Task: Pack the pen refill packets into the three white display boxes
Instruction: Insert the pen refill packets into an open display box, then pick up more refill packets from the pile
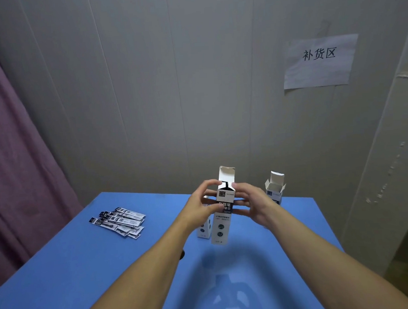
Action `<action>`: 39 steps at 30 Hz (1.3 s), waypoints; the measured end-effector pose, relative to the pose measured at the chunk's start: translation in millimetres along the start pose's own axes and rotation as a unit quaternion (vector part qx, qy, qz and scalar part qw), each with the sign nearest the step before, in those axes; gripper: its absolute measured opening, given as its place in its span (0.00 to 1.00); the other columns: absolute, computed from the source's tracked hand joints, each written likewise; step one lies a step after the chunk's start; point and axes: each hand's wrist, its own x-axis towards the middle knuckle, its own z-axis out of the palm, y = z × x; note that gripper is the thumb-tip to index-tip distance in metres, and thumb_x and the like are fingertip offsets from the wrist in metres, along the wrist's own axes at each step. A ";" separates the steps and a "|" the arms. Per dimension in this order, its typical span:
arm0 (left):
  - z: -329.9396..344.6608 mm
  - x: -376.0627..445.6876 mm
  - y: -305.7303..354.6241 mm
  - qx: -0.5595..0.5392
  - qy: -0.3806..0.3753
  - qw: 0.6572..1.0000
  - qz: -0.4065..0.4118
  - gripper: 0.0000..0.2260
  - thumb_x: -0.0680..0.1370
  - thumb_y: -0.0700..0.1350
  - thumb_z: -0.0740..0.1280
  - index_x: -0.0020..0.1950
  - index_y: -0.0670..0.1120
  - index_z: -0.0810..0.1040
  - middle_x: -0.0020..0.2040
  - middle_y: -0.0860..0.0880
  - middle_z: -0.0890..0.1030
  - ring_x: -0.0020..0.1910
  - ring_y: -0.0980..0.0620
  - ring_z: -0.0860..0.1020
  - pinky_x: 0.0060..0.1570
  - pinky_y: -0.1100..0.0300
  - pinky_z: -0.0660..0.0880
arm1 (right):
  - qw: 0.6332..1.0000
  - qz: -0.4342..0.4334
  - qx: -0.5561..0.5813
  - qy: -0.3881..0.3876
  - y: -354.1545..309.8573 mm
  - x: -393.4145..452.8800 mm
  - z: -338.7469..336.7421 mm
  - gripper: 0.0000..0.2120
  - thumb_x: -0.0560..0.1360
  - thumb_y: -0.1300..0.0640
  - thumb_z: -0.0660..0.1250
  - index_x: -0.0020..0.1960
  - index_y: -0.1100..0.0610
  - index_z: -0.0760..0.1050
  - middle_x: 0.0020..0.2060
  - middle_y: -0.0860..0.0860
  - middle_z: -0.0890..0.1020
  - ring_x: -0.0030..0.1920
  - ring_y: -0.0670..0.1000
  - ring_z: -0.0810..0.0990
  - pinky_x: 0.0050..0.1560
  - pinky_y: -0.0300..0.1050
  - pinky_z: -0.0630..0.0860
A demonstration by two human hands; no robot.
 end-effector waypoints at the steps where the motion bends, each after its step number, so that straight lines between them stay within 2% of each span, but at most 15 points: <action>1: -0.7 -0.4 0.7 0.002 -0.008 1.000 -0.003 0.24 0.77 0.39 0.73 0.62 0.66 0.74 0.58 0.53 0.81 0.54 0.54 0.82 0.52 0.54 0.80 | 1.000 -0.013 0.005 0.000 -0.2 0.6 -0.7 0.14 0.77 0.52 0.70 0.61 0.56 0.79 0.54 0.58 0.85 0.56 0.59 0.84 0.61 0.62 0.78; 4: -1.2 -1.9 0.5 0.000 -0.030 0.999 -0.009 0.22 0.78 0.38 0.71 0.62 0.64 0.74 0.58 0.50 0.81 0.53 0.52 0.83 0.47 0.59 0.80 | 0.998 -0.056 0.008 -0.010 -1.0 1.1 -0.6 0.14 0.77 0.61 0.69 0.62 0.52 0.77 0.53 0.59 0.85 0.55 0.60 0.84 0.61 0.63 0.78; 7: -0.7 -3.0 -2.9 -0.020 -0.033 0.999 -0.019 0.22 0.78 0.37 0.71 0.61 0.63 0.74 0.59 0.47 0.81 0.54 0.49 0.83 0.51 0.54 0.82 | 0.996 -0.091 0.011 -0.013 -0.3 -0.2 -0.2 0.15 0.77 0.65 0.68 0.62 0.54 0.77 0.53 0.57 0.85 0.54 0.61 0.84 0.61 0.65 0.77; 9: -0.7 -3.7 -5.2 -0.040 -0.026 0.999 -0.026 0.22 0.77 0.37 0.72 0.62 0.63 0.74 0.59 0.47 0.80 0.53 0.49 0.84 0.51 0.52 0.83 | 0.995 -0.102 0.008 -0.013 1.7 -0.3 -0.9 0.11 0.78 0.64 0.68 0.59 0.55 0.79 0.53 0.58 0.85 0.56 0.63 0.83 0.61 0.67 0.77; 12: -0.6 -4.4 -6.6 -0.061 -0.022 0.997 -0.033 0.23 0.77 0.37 0.72 0.64 0.61 0.74 0.59 0.46 0.80 0.53 0.48 0.84 0.45 0.57 0.81 | 0.995 -0.101 -0.006 -0.020 2.4 -0.9 -2.2 0.08 0.76 0.62 0.69 0.55 0.58 0.81 0.52 0.60 0.84 0.54 0.61 0.83 0.61 0.67 0.76; 15: -1.2 -3.5 -7.9 -0.059 -0.028 0.997 -0.038 0.22 0.78 0.37 0.72 0.64 0.60 0.74 0.58 0.46 0.81 0.52 0.49 0.84 0.44 0.58 0.81 | 0.995 -0.098 -0.020 -0.024 1.4 -2.3 -0.7 0.14 0.74 0.54 0.72 0.55 0.61 0.79 0.53 0.63 0.83 0.52 0.60 0.83 0.58 0.64 0.78; 18: -1.4 -2.6 -10.5 -0.045 -0.034 0.998 -0.038 0.22 0.77 0.37 0.72 0.62 0.62 0.75 0.58 0.47 0.81 0.53 0.48 0.84 0.47 0.56 0.82 | 0.993 -0.108 -0.037 -0.002 1.4 -3.1 3.1 0.17 0.72 0.49 0.76 0.51 0.61 0.78 0.50 0.60 0.84 0.50 0.61 0.85 0.55 0.63 0.80; 24: 1.0 -2.4 -13.7 -0.046 -0.038 0.998 -0.038 0.22 0.77 0.37 0.72 0.62 0.60 0.74 0.57 0.46 0.81 0.52 0.49 0.84 0.44 0.59 0.81 | 0.986 -0.137 -0.099 -0.006 -1.7 -2.7 2.7 0.10 0.76 0.54 0.73 0.51 0.59 0.79 0.47 0.57 0.86 0.50 0.61 0.85 0.51 0.62 0.83; 29: 2.0 1.1 -18.8 -0.086 -0.019 0.995 -0.047 0.29 0.76 0.35 0.72 0.67 0.60 0.66 0.55 0.43 0.83 0.52 0.45 0.84 0.50 0.47 0.83 | 0.979 -0.155 -0.132 -0.015 -0.1 -1.2 -0.7 0.06 0.77 0.55 0.73 0.50 0.57 0.81 0.49 0.58 0.85 0.50 0.60 0.85 0.50 0.62 0.82; 32: 3.7 2.9 -21.9 -0.100 -0.014 0.994 -0.042 0.30 0.77 0.34 0.71 0.68 0.60 0.64 0.55 0.42 0.83 0.50 0.46 0.85 0.51 0.46 0.83 | 0.971 -0.164 -0.172 -0.029 2.1 1.3 -4.7 0.03 0.77 0.54 0.72 0.49 0.53 0.81 0.51 0.55 0.84 0.52 0.60 0.84 0.50 0.61 0.83; 34: 5.3 4.5 -21.7 -0.106 -0.006 0.994 -0.037 0.30 0.76 0.35 0.73 0.68 0.60 0.65 0.55 0.42 0.82 0.50 0.46 0.85 0.51 0.46 0.83 | 0.968 -0.164 -0.185 -0.041 4.6 1.5 -5.2 0.08 0.74 0.54 0.75 0.52 0.49 0.80 0.53 0.53 0.83 0.52 0.59 0.84 0.49 0.59 0.83; 36: 5.5 6.4 -20.0 -0.102 0.003 0.994 -0.030 0.29 0.75 0.39 0.75 0.69 0.60 0.67 0.56 0.45 0.81 0.51 0.48 0.84 0.49 0.49 0.83 | 0.967 -0.154 -0.195 -0.051 10.0 2.1 -5.2 0.21 0.70 0.53 0.79 0.59 0.46 0.75 0.54 0.50 0.82 0.49 0.58 0.85 0.46 0.54 0.84; 37: 4.5 7.4 -19.0 -0.091 0.001 0.996 -0.026 0.29 0.75 0.41 0.77 0.69 0.60 0.68 0.57 0.47 0.81 0.51 0.50 0.84 0.48 0.53 0.83 | 0.970 -0.143 -0.192 -0.050 14.0 3.2 -5.8 0.25 0.70 0.54 0.80 0.62 0.46 0.73 0.55 0.51 0.82 0.49 0.57 0.85 0.46 0.52 0.84; 39: 1.6 9.4 -19.7 -0.055 -0.021 0.998 -0.024 0.29 0.74 0.42 0.77 0.70 0.57 0.68 0.59 0.50 0.80 0.52 0.54 0.83 0.48 0.57 0.82 | 0.978 -0.120 -0.167 -0.042 22.3 8.0 -8.1 0.26 0.70 0.59 0.79 0.63 0.51 0.73 0.54 0.54 0.83 0.50 0.57 0.85 0.50 0.56 0.84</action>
